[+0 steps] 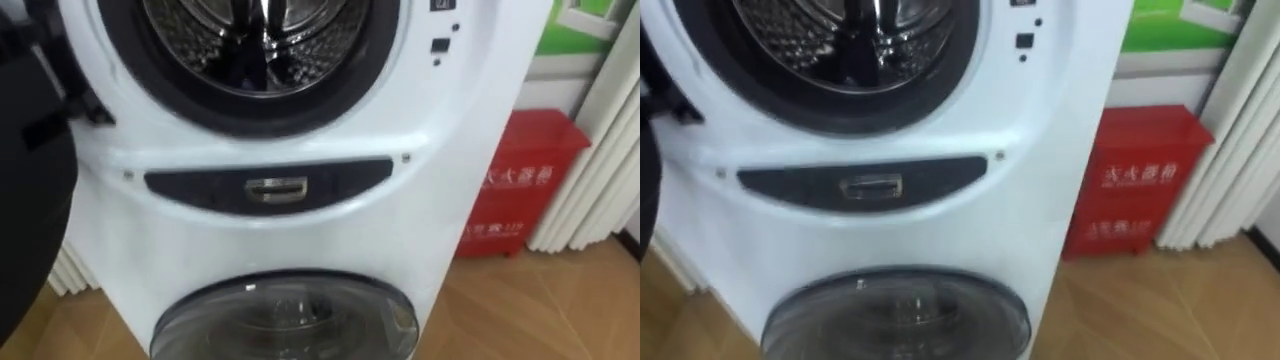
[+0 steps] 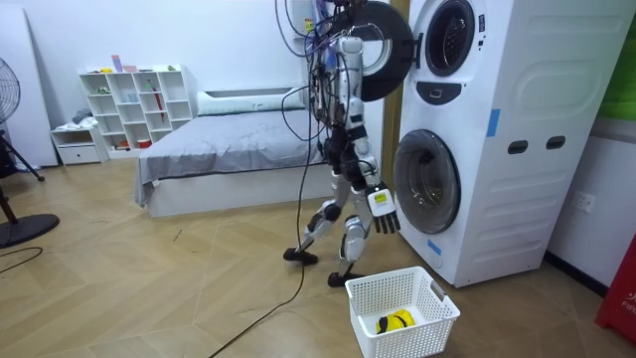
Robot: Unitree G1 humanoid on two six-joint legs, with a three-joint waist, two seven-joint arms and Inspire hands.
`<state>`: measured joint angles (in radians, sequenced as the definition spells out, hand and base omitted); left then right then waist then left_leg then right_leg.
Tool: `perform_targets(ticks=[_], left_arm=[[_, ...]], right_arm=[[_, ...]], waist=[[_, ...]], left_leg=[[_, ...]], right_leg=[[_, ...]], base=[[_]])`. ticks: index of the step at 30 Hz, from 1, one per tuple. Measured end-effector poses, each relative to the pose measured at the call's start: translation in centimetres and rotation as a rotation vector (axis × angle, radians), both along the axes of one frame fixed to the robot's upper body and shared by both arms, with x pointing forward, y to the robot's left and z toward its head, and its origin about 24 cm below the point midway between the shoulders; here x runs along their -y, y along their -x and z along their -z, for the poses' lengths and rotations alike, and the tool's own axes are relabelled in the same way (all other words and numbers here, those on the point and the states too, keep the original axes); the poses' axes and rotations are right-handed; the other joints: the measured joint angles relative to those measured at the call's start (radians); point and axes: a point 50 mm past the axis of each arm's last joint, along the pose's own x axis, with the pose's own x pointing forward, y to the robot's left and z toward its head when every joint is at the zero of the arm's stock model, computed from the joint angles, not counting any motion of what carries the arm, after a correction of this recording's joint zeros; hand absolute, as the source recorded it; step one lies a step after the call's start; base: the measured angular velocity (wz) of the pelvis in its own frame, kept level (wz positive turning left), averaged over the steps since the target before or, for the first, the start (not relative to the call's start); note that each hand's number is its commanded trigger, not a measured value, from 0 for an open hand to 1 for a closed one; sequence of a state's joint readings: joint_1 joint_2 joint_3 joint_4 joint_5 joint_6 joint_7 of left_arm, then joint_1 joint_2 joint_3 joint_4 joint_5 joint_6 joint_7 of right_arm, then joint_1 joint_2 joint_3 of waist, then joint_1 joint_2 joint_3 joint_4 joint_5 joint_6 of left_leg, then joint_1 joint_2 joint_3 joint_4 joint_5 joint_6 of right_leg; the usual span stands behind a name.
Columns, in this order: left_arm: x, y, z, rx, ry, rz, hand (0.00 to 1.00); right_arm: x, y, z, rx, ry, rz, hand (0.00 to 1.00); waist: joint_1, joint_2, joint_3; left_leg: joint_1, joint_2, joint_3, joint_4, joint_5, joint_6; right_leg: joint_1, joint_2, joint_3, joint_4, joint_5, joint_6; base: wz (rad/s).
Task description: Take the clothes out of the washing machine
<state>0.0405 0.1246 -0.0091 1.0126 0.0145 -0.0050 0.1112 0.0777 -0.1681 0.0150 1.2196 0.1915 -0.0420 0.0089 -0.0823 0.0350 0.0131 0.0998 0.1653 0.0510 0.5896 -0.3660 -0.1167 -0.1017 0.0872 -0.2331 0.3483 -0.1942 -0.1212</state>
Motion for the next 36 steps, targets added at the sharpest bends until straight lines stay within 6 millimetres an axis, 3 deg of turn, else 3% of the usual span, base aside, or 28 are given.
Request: perform_targets(ticks=[1,3,4,5,6,7,9,11,12,13,14,16,17,18,19,22,24,25,28,32,36], left_arm=[[0.3,-0.7,-0.2,0.018,0.001,0.023,0.00],[0.8,-1.3,-0.3,0.025,-0.004,0.075,0.00],[0.9,-1.3,-0.2,0.017,-0.006,0.095,0.00],[0.9,-1.0,-0.1,0.006,-0.007,0.099,0.00],[0.9,0.1,0.4,-0.035,-0.004,0.093,0.00],[0.7,1.5,0.8,-0.077,-0.002,0.082,0.00],[0.5,3.6,1.3,-0.138,-0.003,0.066,0.00],[0.3,4.9,1.5,-0.172,0.006,0.038,0.00],[0.3,5.4,1.6,-0.183,0.016,0.013,0.00],[0.3,5.9,1.8,-0.196,0.023,-0.005,0.00],[0.3,6.0,1.8,-0.198,0.022,-0.007,0.00],[0.1,5.3,1.6,-0.173,0.032,-0.043,0.00],[0.0,5.2,1.6,-0.166,0.037,-0.059,0.00],[-0.2,5.4,1.6,-0.161,0.050,-0.107,0.00],[-0.3,6.0,1.7,-0.167,0.061,-0.146,0.00],[-1.2,6.5,1.5,-0.160,0.064,-0.238,0.00],[-1.6,6.3,1.4,-0.140,0.069,-0.289,0.00],[-2.1,6.2,1.2,-0.118,0.071,-0.335,0.00],[-3.1,5.3,0.7,-0.038,0.086,-0.468,0.00],[-5.0,4.5,-0.2,0.065,0.108,-0.653,0.00],[-7.5,3.2,-1.9,0.203,0.091,-0.815,0.00]], right_arm=[[0.0,0.0,0.0,-0.001,0.004,0.006,0.00],[0.1,-0.1,-0.1,0.006,0.004,0.029,0.00],[0.1,-0.1,-0.1,0.010,0.003,0.050,0.00],[0.1,0.1,0.0,0.007,0.000,0.061,0.00],[0.1,0.6,0.0,-0.005,0.000,0.068,0.00],[0.1,0.7,0.1,-0.008,0.000,0.075,0.00],[0.1,1.6,0.2,-0.025,-0.005,0.113,0.00],[0.2,2.6,0.3,-0.043,-0.010,0.144,0.00],[0.2,2.8,0.3,-0.044,-0.013,0.169,0.00],[0.3,3.0,0.2,-0.045,-0.013,0.187,0.00],[0.4,3.1,0.2,-0.046,-0.012,0.196,0.00],[0.5,3.3,0.2,-0.050,-0.013,0.207,0.00],[0.5,3.4,0.3,-0.055,-0.014,0.209,0.00],[0.5,3.6,0.3,-0.068,-0.012,0.211,0.00],[0.6,3.6,0.3,-0.069,-0.004,0.211,0.00],[0.3,3.6,0.4,-0.073,-0.008,0.194,0.00],[0.2,3.4,0.4,-0.070,-0.011,0.164,0.00],[0.2,3.3,0.4,-0.066,-0.019,0.155,0.00],[0.7,3.2,0.2,-0.057,-0.017,0.152,0.00],[1.3,3.1,0.0,-0.027,-0.010,0.184,0.00],[2.1,3.2,-0.4,0.011,0.007,0.228,0.00]], waist=[[0.000,0.004,-0.0008],[0.011,0.014,0.0014],[0.011,0.016,0.0023],[0.012,0.015,0.0019],[0.012,0.011,-0.0040],[0.013,0.010,-0.0044],[0.007,0.004,-0.0075],[0.002,-0.005,-0.0104],[0.003,0.002,-0.0065],[-0.011,0.000,-0.0052],[-0.022,-0.001,-0.0054],[-0.029,-0.023,-0.0062],[-0.025,-0.037,-0.0113],[-0.005,-0.039,-0.0111],[0.009,-0.027,-0.0118],[0.024,-0.031,-0.0122],[0.043,-0.024,-0.0154],[0.046,-0.031,-0.0169],[0.064,-0.033,-0.0145],[0.066,-0.015,-0.0146],[0.086,0.019,-0.0095]], left_leg=[[0.039,-0.003,0.005,-0.124,-0.036,0.007],[0.071,-0.008,0.022,-0.273,-0.057,0.029],[0.066,-0.022,0.028,-0.314,-0.056,0.066],[0.062,-0.033,0.028,-0.323,-0.046,0.086],[0.048,-0.053,0.027,-0.324,-0.029,0.113],[0.042,-0.071,0.028,-0.329,-0.018,0.131],[0.040,-0.101,0.033,-0.331,0.003,0.154],[0.034,-0.131,0.033,-0.330,0.019,0.174],[0.028,-0.142,0.031,-0.331,0.029,0.186],[0.025,-0.142,0.030,-0.331,0.035,0.194],[0.025,-0.141,0.031,-0.331,0.041,0.192],[0.027,-0.134,0.114,-0.350,0.062,0.159],[0.029,-0.138,0.128,-0.355,0.066,0.154],[0.034,-0.148,0.138,-0.358,0.070,0.148],[0.035,-0.151,0.137,-0.362,0.077,0.138],[0.047,-0.136,0.157,-0.405,0.102,0.138],[0.050,-0.126,0.182,-0.410,0.103,0.136],[0.054,-0.123,0.187,-0.418,0.103,0.134],[0.084,-0.115,0.193,-0.434,0.104,0.128],[0.101,-0.104,0.193,-0.452,0.099,0.120],[0.097,-0.103,0.192,-0.454,0.099,0.120]], right_leg=[[-0.032,0.000,-0.005,0.007,0.017,0.004],[-0.073,0.000,-0.007,0.008,0.052,0.015],[-0.093,-0.005,-0.005,-0.007,0.084,0.024],[-0.094,-0.011,-0.001,-0.024,0.102,0.031],[-0.086,-0.021,0.014,-0.070,0.146,0.045],[-0.071,-0.031,0.022,-0.113,0.186,0.054],[-0.056,-0.055,0.039,-0.149,0.229,0.070],[-0.055,-0.083,0.043,-0.152,0.254,0.091],[-0.053,-0.100,0.056,-0.149,0.272,0.121],[-0.049,-0.124,0.063,-0.074,0.223,0.139],[-0.039,-0.139,0.062,-0.025,0.183,0.141],[0.018,-0.198,0.070,0.095,0.039,0.174],[0.030,-0.205,0.074,0.089,0.023,0.185],[0.045,-0.203,0.089,0.036,0.011,0.181],[0.059,-0.185,0.097,-0.016,0.023,0.179],[0.088,-0.154,0.107,-0.106,0.074,0.168],[0.089,-0.138,0.129,-0.115,0.088,0.165],[0.087,-0.133,0.134,-0.116,0.088,0.165],[0.106,-0.118,0.142,-0.134,0.091,0.160],[0.129,-0.102,0.141,-0.165,0.092,0.159],[0.120,-0.100,0.140,-0.164,0.092,0.159]], base=[[0.00],[0.00],[-0.05],[-0.07],[-0.10],[-0.09],[0.02],[0.14],[0.30],[0.47],[0.81],[0.79],[0.26],[-0.12],[-0.22],[-0.22],[-0.36],[-0.26],[-0.16],[-0.02],[-0.07]])
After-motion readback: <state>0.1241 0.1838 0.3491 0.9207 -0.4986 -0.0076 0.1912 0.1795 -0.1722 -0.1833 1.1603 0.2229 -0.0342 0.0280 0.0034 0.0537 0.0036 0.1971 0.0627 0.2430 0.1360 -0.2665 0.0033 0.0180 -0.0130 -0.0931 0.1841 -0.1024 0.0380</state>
